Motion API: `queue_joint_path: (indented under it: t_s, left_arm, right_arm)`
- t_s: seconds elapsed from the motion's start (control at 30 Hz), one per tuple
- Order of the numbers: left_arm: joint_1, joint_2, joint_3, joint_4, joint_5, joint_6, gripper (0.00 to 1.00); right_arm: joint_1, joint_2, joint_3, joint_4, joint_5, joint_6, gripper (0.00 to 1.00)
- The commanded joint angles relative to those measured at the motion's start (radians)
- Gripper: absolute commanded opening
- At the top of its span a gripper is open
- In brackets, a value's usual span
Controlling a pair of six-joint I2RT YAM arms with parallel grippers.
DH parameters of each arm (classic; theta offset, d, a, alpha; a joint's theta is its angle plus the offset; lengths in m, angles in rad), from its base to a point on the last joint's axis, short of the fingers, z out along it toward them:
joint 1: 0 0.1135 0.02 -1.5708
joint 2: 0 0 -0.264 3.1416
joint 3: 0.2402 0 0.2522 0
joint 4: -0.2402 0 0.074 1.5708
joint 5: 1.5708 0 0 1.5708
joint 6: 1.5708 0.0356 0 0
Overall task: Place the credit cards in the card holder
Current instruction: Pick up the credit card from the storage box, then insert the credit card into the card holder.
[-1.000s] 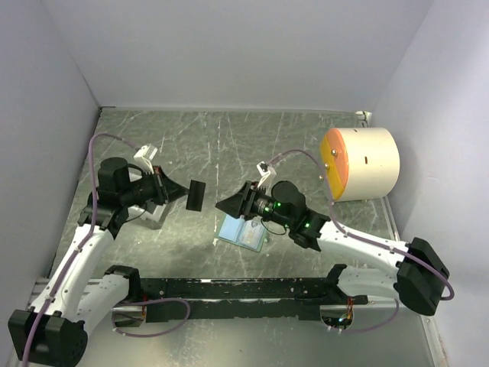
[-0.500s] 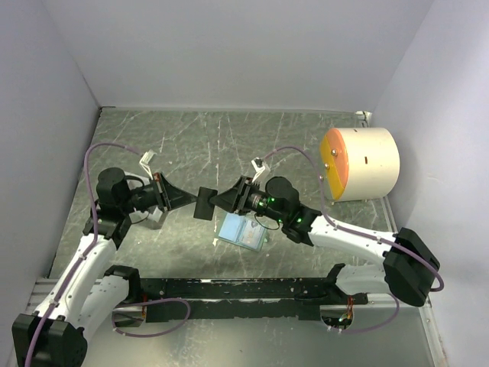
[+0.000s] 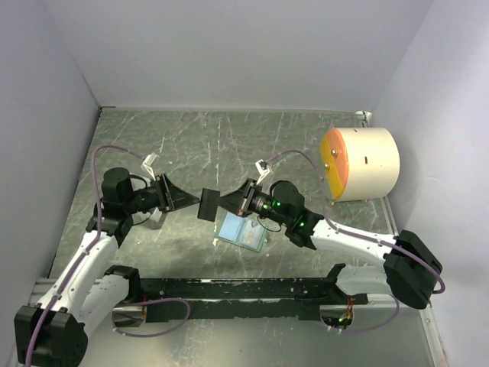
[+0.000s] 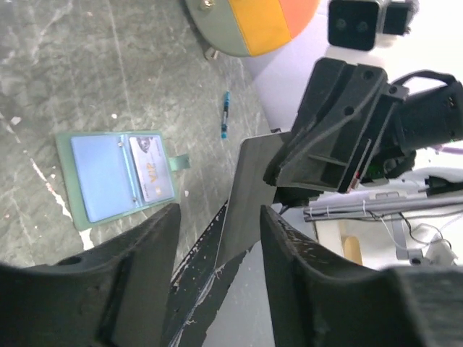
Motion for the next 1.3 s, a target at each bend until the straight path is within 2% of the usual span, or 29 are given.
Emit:
queue_joint_path:
  t_s: [0.0, 0.1, 0.23, 0.4, 0.6, 0.83, 1.0, 1.27]
  left_arm:
    - [0.003, -0.010, 0.058, -0.151, -0.097, 0.106, 0.63]
    - [0.003, 0.009, 0.072, -0.240, -0.162, 0.134, 0.71]
    - [0.002, 0.098, 0.067, -0.282, -0.150, 0.204, 0.73]
    - [-0.013, 0.171, 0.016, -0.226, -0.146, 0.216, 0.69]
    - [-0.117, 0.234, 0.035, -0.204, -0.278, 0.206, 0.68]
    - [-0.287, 0.383, 0.057, -0.113, -0.413, 0.162, 0.60]
    - [-0.370, 0.519, 0.068, -0.068, -0.460, 0.165, 0.55]
    - [-0.417, 0.613, 0.045, 0.008, -0.497, 0.162, 0.51]
  right_arm:
    - [-0.012, -0.056, -0.023, -0.060, 0.041, -0.031, 0.00]
    - [-0.016, -0.098, -0.041, -0.165, 0.083, -0.051, 0.00]
    - [-0.018, -0.147, -0.069, -0.297, 0.142, -0.065, 0.00]
    - [-0.024, -0.176, -0.107, -0.398, 0.195, -0.042, 0.00]
    - [-0.039, -0.145, -0.119, -0.475, 0.243, -0.039, 0.00]
    - [-0.176, -0.089, -0.169, -0.430, 0.114, -0.037, 0.00]
    - [-0.215, -0.071, -0.194, -0.407, 0.082, -0.037, 0.00]
    - [-0.240, -0.056, -0.224, -0.371, 0.066, -0.031, 0.00]
